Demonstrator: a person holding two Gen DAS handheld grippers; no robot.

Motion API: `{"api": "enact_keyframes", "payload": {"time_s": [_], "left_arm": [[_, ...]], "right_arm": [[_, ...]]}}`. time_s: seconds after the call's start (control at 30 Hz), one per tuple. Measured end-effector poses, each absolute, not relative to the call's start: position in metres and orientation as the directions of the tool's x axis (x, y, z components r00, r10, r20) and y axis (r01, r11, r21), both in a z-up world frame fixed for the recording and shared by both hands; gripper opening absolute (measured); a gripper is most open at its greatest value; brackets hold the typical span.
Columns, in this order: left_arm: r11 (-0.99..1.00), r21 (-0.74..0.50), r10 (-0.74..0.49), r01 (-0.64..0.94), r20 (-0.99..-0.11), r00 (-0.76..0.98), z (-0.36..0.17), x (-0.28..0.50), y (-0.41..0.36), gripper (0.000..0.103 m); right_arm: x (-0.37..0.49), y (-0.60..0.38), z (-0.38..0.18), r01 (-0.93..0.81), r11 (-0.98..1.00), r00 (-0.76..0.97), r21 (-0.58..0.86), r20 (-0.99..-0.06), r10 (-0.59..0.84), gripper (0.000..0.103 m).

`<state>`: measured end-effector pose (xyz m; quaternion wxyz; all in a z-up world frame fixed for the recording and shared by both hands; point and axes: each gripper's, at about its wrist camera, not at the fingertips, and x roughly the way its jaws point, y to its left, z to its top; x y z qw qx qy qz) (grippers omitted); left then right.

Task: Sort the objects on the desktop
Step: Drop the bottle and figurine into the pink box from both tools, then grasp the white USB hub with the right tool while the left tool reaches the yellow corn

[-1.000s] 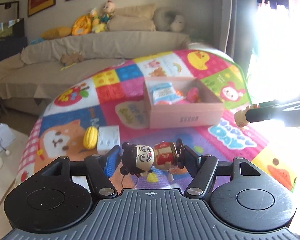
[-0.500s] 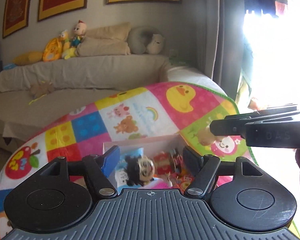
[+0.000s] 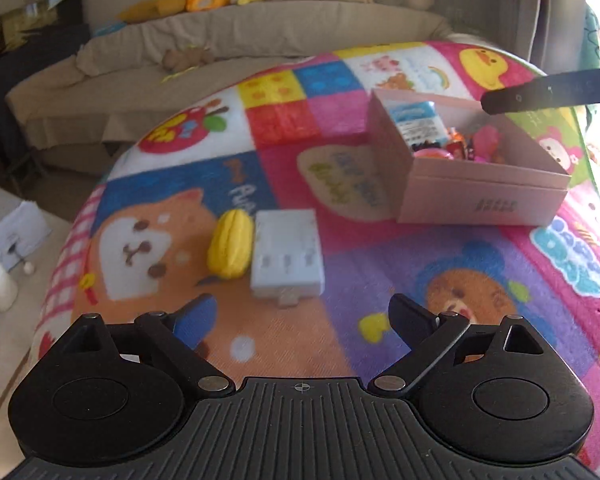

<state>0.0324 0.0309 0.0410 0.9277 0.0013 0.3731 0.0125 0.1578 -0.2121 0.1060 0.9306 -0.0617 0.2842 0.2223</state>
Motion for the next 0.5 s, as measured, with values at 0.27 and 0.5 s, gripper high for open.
{"api": "enact_keyframes", "payload": {"time_s": [0.27,0.5], "left_arm": [[0.997,0.001,0.058,-0.078,-0.686,0.725,0.033,0.006,0.068,0.099],[0.995,-0.041,0.039,-0.091,-0.681,0.731,0.027,-0.007,0.081,0.1]], "right_arm": [[0.132,-0.086,0.081,-0.714,0.697,0.517,0.068,-0.619,0.591,0.067],[0.157,-0.027,0.027,-0.644,0.752,0.433,0.141,-0.743,0.511,0.079]]}}
